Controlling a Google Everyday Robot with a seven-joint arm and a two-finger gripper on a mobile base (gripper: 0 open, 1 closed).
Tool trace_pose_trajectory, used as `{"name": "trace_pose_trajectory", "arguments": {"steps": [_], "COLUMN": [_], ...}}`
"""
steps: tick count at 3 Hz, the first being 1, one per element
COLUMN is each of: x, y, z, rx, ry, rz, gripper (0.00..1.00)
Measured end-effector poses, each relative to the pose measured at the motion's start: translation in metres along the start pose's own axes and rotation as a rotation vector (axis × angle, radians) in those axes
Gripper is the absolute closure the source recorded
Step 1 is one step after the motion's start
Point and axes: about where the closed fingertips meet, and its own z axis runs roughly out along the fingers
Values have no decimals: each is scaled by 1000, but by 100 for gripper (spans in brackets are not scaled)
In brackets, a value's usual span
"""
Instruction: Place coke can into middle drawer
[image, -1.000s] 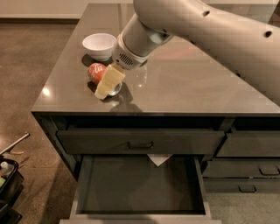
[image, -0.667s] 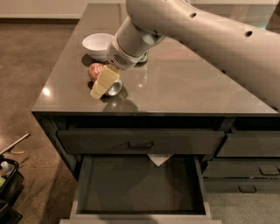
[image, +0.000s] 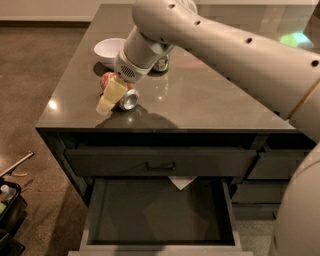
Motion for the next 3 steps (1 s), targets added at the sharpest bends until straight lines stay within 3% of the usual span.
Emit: {"name": "trace_pose_trajectory", "arguments": {"steps": [3], "x": [0], "y": [0], "z": [1], "rx": [-1], "ry": [0], "rz": [0], "gripper": [66]}}
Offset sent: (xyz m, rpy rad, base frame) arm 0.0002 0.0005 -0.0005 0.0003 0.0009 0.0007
